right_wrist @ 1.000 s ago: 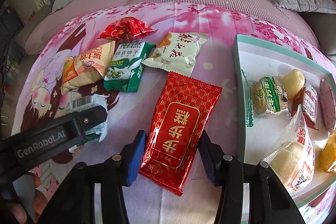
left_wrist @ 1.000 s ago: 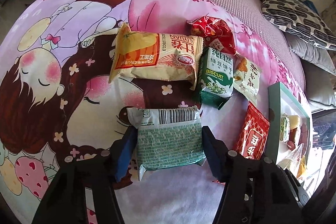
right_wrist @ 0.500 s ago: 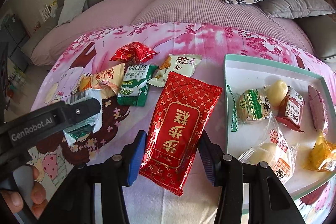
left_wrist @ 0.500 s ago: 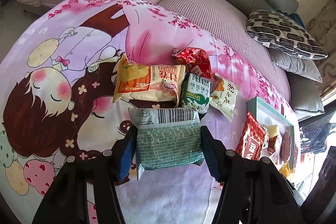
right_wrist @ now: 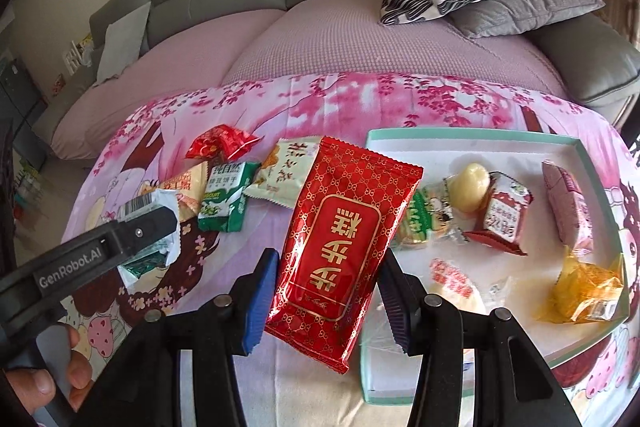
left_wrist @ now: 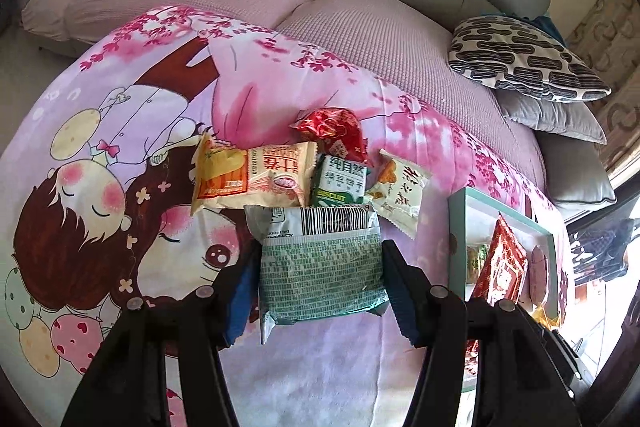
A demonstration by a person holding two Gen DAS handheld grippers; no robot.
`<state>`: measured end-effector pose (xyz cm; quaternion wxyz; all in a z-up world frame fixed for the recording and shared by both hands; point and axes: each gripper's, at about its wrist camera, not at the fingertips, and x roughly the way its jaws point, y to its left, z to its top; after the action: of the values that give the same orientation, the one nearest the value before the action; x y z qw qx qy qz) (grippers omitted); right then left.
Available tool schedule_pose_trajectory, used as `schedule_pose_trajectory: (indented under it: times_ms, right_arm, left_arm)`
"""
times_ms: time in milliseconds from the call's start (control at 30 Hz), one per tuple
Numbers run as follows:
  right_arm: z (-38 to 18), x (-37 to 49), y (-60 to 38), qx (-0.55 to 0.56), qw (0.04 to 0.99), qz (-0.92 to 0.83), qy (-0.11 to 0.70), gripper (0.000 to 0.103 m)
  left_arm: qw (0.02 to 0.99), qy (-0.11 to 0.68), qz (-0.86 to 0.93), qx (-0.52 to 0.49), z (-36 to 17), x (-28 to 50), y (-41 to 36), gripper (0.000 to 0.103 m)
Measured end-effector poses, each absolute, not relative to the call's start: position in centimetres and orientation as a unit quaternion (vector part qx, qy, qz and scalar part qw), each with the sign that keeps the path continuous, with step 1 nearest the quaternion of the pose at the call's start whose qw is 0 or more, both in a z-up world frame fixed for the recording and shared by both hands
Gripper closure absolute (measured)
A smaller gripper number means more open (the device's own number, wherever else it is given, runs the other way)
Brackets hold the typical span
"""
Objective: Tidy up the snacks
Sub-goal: 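Lift grey-green pack with left tool while right tool carries red cake bag toward tray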
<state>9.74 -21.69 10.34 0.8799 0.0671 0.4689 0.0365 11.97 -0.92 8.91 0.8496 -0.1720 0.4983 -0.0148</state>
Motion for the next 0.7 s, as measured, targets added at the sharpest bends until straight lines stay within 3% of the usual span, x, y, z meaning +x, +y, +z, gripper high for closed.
schedule_pose_trajectory:
  times_ms: [433, 700]
  right_arm:
    - [12.3, 8.4, -34.4, 0.137, 0.888, -0.113, 0.423, 0.050]
    - [12.0, 8.6, -36.9, 0.144, 0.891, -0.130, 0.410, 0.050]
  left_arm:
    - [0.868, 0.476, -0.122, -0.069, 12.5, 13.3, -12.3, 0.042]
    - [0.866, 0.469, -0.170, -0.030, 12.9, 14.7, -18.6, 0.042]
